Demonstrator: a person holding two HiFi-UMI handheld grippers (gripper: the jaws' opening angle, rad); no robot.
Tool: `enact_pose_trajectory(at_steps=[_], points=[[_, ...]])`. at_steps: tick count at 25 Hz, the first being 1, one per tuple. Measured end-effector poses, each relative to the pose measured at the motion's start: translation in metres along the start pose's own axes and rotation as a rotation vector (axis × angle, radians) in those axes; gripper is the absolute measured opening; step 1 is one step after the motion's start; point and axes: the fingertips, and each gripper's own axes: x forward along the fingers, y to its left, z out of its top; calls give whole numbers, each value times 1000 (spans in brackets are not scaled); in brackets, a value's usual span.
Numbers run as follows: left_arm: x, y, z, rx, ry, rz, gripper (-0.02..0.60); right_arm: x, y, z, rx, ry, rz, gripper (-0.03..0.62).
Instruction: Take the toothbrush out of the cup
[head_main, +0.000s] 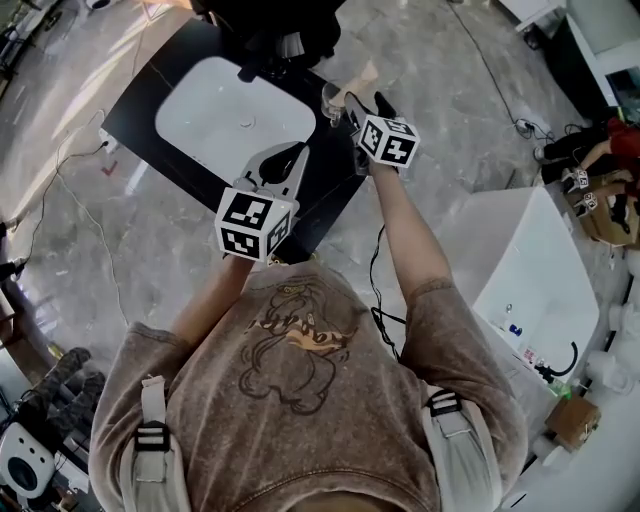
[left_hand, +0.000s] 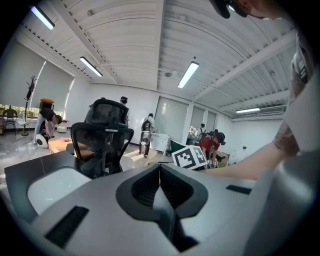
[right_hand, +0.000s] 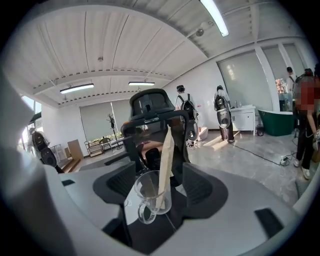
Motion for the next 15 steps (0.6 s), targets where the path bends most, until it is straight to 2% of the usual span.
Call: enact_pose_trajectory(at_steps=[8,15], points=[[1,8,-7,-15,17,23,17,33,-16,-9,4,63,-24,297],[2,11,-10,-20,23,33,17,44,-17,-13,-33,90,-25,256]])
